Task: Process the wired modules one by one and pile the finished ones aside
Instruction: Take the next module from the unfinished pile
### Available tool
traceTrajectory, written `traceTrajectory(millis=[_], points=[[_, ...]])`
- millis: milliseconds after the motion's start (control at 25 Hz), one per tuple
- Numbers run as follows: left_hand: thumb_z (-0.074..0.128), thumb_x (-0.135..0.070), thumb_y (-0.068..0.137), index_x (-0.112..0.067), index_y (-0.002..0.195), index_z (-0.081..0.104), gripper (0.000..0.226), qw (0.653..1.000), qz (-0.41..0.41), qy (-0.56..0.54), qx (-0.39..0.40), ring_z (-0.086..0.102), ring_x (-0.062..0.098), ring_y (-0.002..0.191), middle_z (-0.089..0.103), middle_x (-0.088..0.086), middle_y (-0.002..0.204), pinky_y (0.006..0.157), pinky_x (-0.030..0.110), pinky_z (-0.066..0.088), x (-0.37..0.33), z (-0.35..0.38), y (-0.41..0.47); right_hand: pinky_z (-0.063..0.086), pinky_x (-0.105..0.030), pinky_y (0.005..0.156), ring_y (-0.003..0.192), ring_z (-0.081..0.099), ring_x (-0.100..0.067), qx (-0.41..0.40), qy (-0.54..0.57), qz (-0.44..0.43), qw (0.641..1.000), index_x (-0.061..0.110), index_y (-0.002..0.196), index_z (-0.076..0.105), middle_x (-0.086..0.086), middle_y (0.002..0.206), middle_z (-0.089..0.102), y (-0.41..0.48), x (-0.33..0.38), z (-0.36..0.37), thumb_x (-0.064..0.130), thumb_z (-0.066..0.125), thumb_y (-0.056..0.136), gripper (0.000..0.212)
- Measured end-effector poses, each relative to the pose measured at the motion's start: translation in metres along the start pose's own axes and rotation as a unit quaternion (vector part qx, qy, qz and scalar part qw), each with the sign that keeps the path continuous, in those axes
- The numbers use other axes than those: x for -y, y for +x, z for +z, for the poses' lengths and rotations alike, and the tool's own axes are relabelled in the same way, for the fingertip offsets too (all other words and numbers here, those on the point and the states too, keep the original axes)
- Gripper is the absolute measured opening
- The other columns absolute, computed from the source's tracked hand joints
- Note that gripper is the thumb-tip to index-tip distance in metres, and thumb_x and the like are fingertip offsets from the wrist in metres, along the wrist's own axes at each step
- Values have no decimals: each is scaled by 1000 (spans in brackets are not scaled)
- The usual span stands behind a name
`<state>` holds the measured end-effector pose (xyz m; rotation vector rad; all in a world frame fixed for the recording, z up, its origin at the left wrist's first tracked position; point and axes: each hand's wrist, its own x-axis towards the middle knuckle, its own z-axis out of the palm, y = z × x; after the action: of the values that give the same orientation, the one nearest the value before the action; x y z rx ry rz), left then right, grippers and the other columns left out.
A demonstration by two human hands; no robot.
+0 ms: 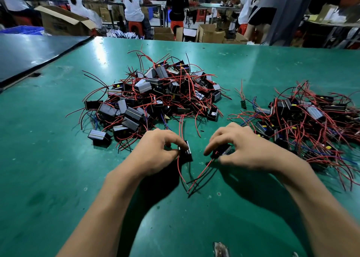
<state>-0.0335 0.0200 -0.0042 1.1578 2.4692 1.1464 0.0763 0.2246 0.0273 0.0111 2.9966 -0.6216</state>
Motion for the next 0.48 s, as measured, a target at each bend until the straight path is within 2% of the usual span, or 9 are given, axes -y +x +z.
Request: traceTrajectory(millis=[80,160,200,280,360,440,480], points=[[78,-17,81,-29,91,80,17,1000,5,19,5,63,17,85,72,-10,94,78,30,49,0,0,0,23,-35,97,110,38,-7,9,-78,16,997,52,83,66,20,107,59,4,0,7,32,73,83,21],[80,-21,80,-30,93,79,16,1000,6,22,-3,61,10,80,71,-9,91,73,25,47,1,1,1,24,-34,93,106,44,-7,2,-109,44,993,46,79,68,16,101,63,5,-5,8,44,74,82,7],[80,-23,79,-29,93,79,16,1000,9,24,-13,59,2,76,71,-9,89,69,19,44,1,3,1,27,-33,90,101,50,-6,1,-107,56,993,43,76,67,15,95,67,4,-9,6,46,75,82,10],[82,-27,77,-26,93,78,16,999,19,37,-32,53,-10,71,70,-11,85,63,6,34,0,8,2,39,-25,81,82,62,-6,8,-25,72,997,38,69,66,13,80,72,1,-17,-2,45,77,80,18],[82,-30,76,-26,91,78,16,998,23,39,-38,52,-14,70,69,-12,80,62,4,32,-1,12,2,46,-23,66,67,63,-6,2,72,69,995,34,71,70,10,68,73,-2,-22,-7,43,80,78,15],[82,-32,76,-26,88,79,13,998,26,39,-40,56,-7,72,69,-11,77,65,8,37,-2,13,2,49,-26,63,64,64,-7,-9,114,73,991,30,74,72,7,67,73,-3,-27,-9,42,81,78,16],[81,-33,77,-26,87,79,12,998,27,43,-42,59,-2,73,69,-10,76,70,16,44,-2,12,2,49,-25,61,64,66,-6,-10,128,83,988,27,75,73,6,68,73,-4,-31,-10,41,82,78,17]])
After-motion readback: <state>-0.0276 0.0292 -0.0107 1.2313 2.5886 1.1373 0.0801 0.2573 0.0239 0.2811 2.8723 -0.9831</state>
